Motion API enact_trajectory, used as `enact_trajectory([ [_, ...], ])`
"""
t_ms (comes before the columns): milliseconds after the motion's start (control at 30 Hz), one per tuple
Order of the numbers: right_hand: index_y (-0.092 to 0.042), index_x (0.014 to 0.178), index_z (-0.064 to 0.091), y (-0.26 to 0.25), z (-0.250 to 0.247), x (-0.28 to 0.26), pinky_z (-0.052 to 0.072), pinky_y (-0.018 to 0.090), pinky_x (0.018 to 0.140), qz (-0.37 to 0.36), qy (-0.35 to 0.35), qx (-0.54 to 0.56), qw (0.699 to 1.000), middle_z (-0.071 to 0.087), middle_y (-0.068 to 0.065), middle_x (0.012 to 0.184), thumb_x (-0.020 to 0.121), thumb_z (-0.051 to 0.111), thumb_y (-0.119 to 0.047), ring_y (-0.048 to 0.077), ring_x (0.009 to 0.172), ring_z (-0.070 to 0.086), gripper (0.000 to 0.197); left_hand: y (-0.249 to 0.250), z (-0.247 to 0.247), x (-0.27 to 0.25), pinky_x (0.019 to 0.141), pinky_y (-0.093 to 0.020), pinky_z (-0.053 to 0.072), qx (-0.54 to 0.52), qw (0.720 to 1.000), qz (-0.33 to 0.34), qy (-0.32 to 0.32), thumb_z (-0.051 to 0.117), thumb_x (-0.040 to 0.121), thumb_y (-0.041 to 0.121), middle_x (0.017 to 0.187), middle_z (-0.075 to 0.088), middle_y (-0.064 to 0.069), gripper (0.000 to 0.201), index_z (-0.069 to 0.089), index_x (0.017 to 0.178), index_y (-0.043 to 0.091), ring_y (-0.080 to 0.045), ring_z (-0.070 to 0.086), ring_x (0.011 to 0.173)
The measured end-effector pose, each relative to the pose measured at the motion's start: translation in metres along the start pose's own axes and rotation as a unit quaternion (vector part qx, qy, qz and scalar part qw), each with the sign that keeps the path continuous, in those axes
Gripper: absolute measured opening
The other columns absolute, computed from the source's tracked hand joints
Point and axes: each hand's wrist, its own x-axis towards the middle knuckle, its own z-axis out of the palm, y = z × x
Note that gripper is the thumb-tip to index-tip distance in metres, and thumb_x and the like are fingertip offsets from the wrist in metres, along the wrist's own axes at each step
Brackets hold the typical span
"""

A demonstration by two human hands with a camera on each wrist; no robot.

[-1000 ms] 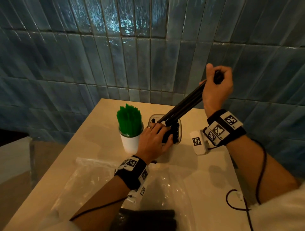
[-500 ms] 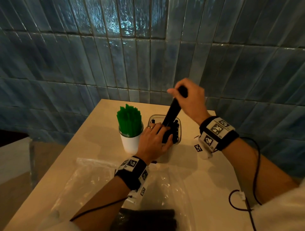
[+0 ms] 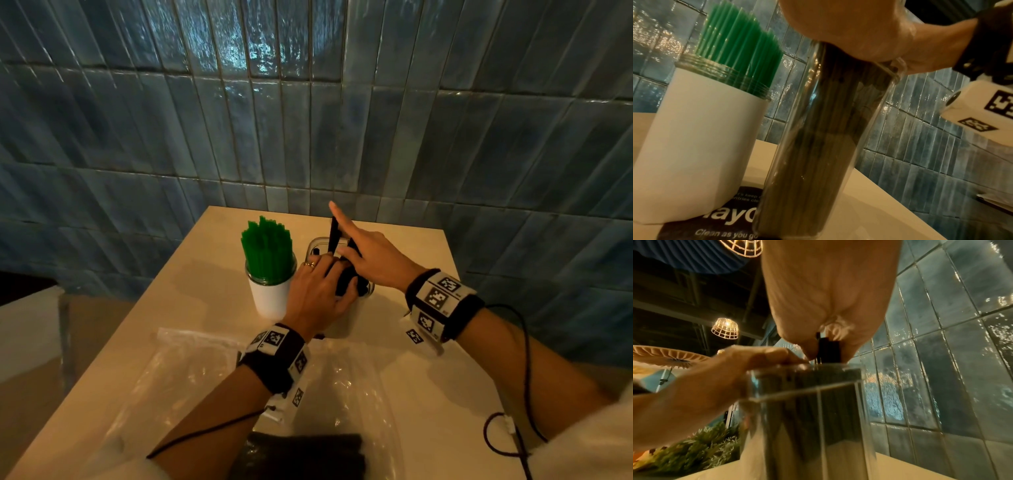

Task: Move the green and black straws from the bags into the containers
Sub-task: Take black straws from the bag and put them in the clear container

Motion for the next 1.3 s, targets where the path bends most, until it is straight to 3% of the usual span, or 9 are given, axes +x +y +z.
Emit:
enact_trajectory([
  [200, -0.043, 0.146, 0.0, 0.006, 0.008, 0.002, 0.046, 0.032, 0.094, 0.003, 0.025, -0.018, 1.0, 0.056, 0.01, 0.133, 0.098, 0.044, -0.03, 0.024, 0.109, 0.06, 0.066, 0.001, -0.002, -0.002, 0.066, -0.029, 0.047, -0.008, 1.0, -0.006, -0.007, 0.043, 0.089, 0.041, 0.103, 0.064, -0.006, 0.038, 0.062, 0.103, 0.012, -0.021, 0.059, 0.081],
  [400, -0.03, 0.149, 0.012, 0.011, 0.015, -0.018, 0.028, 0.028, 0.108, 0.015, 0.092, -0.005, 0.996, 0.032, 0.001, 0.152, 0.101, 0.033, -0.031, 0.019, 0.136, 0.036, 0.052, -0.006, -0.001, 0.002, 0.064, -0.031, 0.047, -0.026, 0.998, -0.056, -0.007, 0.043, 0.088, 0.041, 0.099, 0.061, -0.008, 0.038, 0.062, 0.102, 0.012, -0.022, 0.058, 0.08],
  [600, -0.022, 0.148, 0.022, 0.032, 0.027, -0.034, 0.015, 0.029, 0.116, 0.028, 0.039, -0.029, 0.998, 0.023, -0.001, 0.155, 0.102, 0.031, -0.03, 0.015, 0.143, 0.02, 0.048, 0.0, 0.002, 0.009, 0.068, -0.032, 0.048, -0.059, 0.996, -0.062, -0.01, 0.045, 0.087, 0.044, 0.107, 0.054, -0.011, 0.038, 0.059, 0.106, 0.015, -0.024, 0.056, 0.087],
  [700, -0.019, 0.148, 0.021, 0.037, 0.026, -0.029, 0.009, 0.031, 0.118, 0.038, 0.023, -0.06, 0.997, 0.02, 0.0, 0.156, 0.102, 0.027, -0.032, 0.014, 0.145, 0.012, 0.049, -0.002, 0.005, 0.016, 0.088, -0.031, 0.045, -0.105, 0.988, -0.111, -0.001, 0.049, 0.084, 0.048, 0.128, 0.042, -0.015, 0.052, 0.043, 0.124, 0.015, -0.027, 0.048, 0.11],
  [800, -0.017, 0.149, 0.017, 0.039, 0.025, -0.023, 0.007, 0.032, 0.118, 0.045, 0.011, -0.075, 0.996, 0.016, 0.001, 0.157, 0.102, 0.026, -0.031, 0.014, 0.145, 0.008, 0.05, -0.01, 0.005, 0.025, 0.109, -0.035, 0.029, -0.115, 0.988, -0.101, -0.03, 0.05, 0.085, 0.049, 0.154, 0.014, -0.013, 0.078, 0.016, 0.145, 0.013, -0.027, 0.023, 0.138],
  [900, -0.018, 0.149, 0.014, 0.038, 0.021, -0.019, 0.007, 0.027, 0.116, 0.041, 0.006, -0.079, 0.996, 0.015, 0.001, 0.157, 0.102, 0.028, -0.029, 0.014, 0.145, 0.01, 0.05, -0.016, 0.0, 0.037, 0.113, -0.043, 0.021, -0.059, 0.989, -0.072, -0.115, 0.032, 0.085, 0.057, 0.157, -0.006, -0.002, 0.083, 0.002, 0.149, 0.015, -0.022, 0.004, 0.145],
  [1033, -0.016, 0.15, 0.011, 0.039, 0.016, -0.011, 0.009, 0.024, 0.115, 0.069, -0.016, -0.093, 0.993, 0.011, 0.001, 0.158, 0.103, 0.027, -0.032, 0.014, 0.145, 0.01, 0.052, -0.016, -0.005, 0.041, 0.113, -0.043, 0.017, 0.017, 0.973, -0.083, -0.213, 0.008, 0.08, 0.066, 0.156, 0.013, -0.004, 0.085, 0.021, 0.147, 0.015, -0.021, 0.014, 0.143],
  [1100, -0.015, 0.15, 0.01, 0.04, 0.014, -0.008, 0.008, 0.023, 0.114, 0.076, -0.014, -0.086, 0.993, 0.009, 0.002, 0.158, 0.103, 0.025, -0.031, 0.014, 0.145, 0.01, 0.052, -0.014, -0.003, 0.039, 0.113, -0.038, 0.018, 0.02, 0.974, -0.094, -0.207, 0.008, 0.082, 0.065, 0.153, 0.026, -0.008, 0.084, 0.03, 0.144, 0.011, -0.022, 0.024, 0.14],
  [1300, -0.016, 0.149, 0.014, 0.042, 0.02, -0.005, 0.002, 0.024, 0.113, 0.028, -0.013, -0.107, 0.994, 0.013, 0.003, 0.157, 0.103, 0.027, -0.024, 0.016, 0.145, 0.007, 0.049, -0.015, -0.002, 0.036, 0.11, -0.037, 0.024, 0.014, 0.978, -0.098, -0.185, 0.009, 0.084, 0.064, 0.146, 0.035, -0.014, 0.084, 0.035, 0.14, 0.009, -0.029, 0.036, 0.13],
])
